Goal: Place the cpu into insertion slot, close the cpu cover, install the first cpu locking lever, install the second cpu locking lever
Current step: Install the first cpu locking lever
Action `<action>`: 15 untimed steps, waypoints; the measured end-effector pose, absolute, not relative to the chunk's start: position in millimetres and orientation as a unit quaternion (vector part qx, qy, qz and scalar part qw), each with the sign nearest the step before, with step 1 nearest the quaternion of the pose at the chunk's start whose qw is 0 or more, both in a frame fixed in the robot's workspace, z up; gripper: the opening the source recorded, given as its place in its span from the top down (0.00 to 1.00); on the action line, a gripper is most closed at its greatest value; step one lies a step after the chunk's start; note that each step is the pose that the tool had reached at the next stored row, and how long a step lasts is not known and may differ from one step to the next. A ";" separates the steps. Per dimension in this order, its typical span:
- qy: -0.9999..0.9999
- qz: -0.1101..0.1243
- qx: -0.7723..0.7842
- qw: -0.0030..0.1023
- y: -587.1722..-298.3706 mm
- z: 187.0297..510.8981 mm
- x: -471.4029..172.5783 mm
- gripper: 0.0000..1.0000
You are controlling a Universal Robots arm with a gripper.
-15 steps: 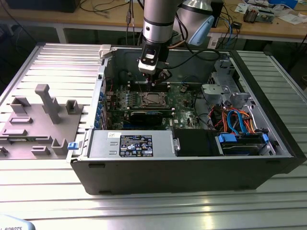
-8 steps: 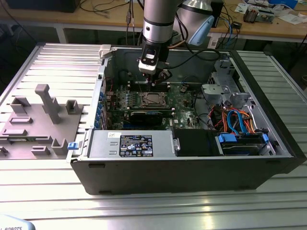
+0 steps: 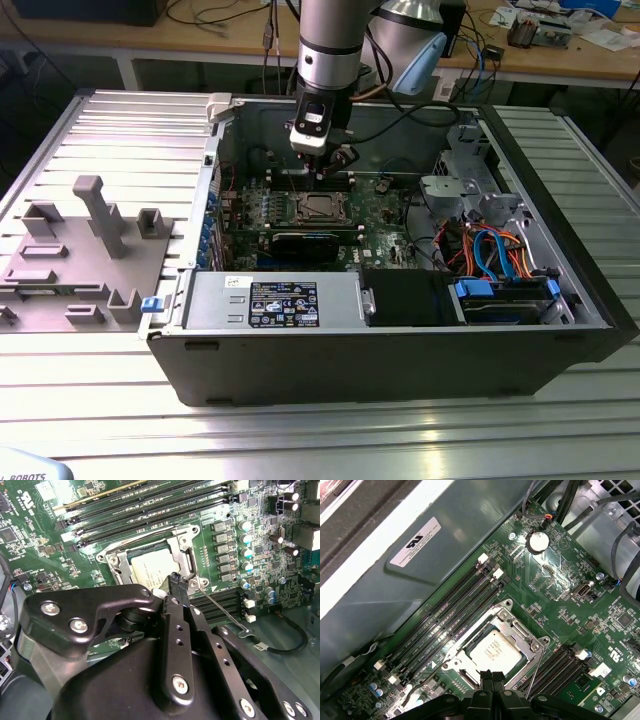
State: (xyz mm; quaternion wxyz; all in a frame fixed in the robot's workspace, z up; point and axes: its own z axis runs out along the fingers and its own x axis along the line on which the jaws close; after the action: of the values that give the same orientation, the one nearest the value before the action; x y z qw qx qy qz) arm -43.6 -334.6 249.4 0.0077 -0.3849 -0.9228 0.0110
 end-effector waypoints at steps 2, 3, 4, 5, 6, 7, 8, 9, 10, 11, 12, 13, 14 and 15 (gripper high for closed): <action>-0.923 0.011 -0.384 0.008 -334.6 249.4 -43.6 0.89; -0.924 0.011 -0.383 0.008 -334.6 249.4 -43.5 0.89; -0.924 0.011 -0.383 0.008 -334.6 249.4 -43.5 0.89; -0.924 0.011 -0.383 0.008 -334.6 249.4 -43.5 0.89; -0.924 0.011 -0.382 0.008 -334.5 249.4 -43.5 0.89; -0.924 0.011 -0.382 0.008 -334.5 249.4 -43.5 0.89; -0.924 0.011 -0.382 0.008 -334.5 249.4 -43.5 0.89; -0.924 0.011 -0.382 0.008 -334.6 249.4 -43.5 0.89; -0.924 0.011 -0.382 0.008 -334.6 249.4 -43.5 0.89; -0.924 0.011 -0.381 0.008 -334.6 249.4 -43.5 0.89; -0.924 0.011 -0.381 0.008 -334.6 249.4 -43.5 0.89; -0.924 0.011 -0.381 0.008 -334.5 249.4 -43.5 0.89; -0.925 0.011 -0.381 0.008 -334.6 249.4 -43.6 0.89; -0.925 0.011 -0.380 0.008 -334.6 249.4 -43.5 0.89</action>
State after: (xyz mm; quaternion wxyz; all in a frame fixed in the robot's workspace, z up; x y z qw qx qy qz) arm -43.5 -334.6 249.4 0.0077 -0.3805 -0.9247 0.0110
